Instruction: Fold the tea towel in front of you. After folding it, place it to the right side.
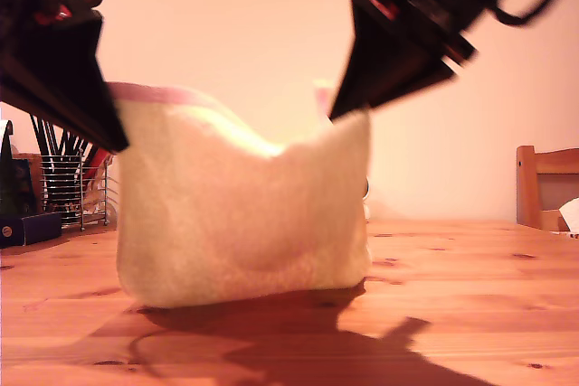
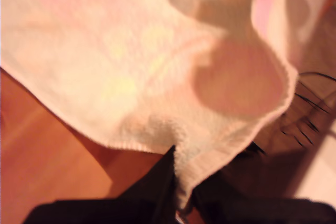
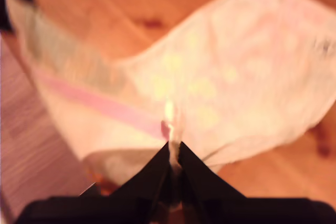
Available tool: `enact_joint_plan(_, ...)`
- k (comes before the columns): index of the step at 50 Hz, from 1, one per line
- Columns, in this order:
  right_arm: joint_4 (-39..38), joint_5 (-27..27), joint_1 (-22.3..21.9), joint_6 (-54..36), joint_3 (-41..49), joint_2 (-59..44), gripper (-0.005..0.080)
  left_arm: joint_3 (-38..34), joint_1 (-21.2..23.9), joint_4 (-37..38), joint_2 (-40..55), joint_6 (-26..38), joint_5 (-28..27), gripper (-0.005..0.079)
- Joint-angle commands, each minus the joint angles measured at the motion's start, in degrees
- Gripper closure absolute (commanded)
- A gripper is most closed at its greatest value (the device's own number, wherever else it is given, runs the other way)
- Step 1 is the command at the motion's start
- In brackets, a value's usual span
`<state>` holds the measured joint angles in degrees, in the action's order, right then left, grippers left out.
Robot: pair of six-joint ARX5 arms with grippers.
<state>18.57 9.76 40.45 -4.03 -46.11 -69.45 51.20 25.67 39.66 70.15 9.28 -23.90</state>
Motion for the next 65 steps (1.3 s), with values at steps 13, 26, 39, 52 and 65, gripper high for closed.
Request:
enact_joint_plan(13,3.6,-1.0,0.9,5.8,6.1,10.7,0.0763,-10.2,0.4,-1.0,-11.4,-5.1,0.6,0.0764)
enact_joint_plan(26,9.7,-1.5,4.1,9.1,6.8,15.6,0.0763,-13.7,2.8,-0.5,-16.9,-11.0,-0.5,0.0764)
enact_joint_plan(39,15.3,-4.9,9.9,11.2,6.9,17.1,0.0763,-13.9,9.8,3.1,-19.2,-16.9,1.0,0.0764)
enact_joint_plan(52,12.0,-10.7,10.3,11.3,6.9,17.1,0.0763,-13.9,11.5,-1.4,-18.9,-16.3,7.6,0.0764)
enact_joint_plan(65,3.3,-12.9,4.7,9.5,6.9,14.0,0.0763,-13.9,10.1,-10.7,-12.3,-11.4,8.1,0.0764)
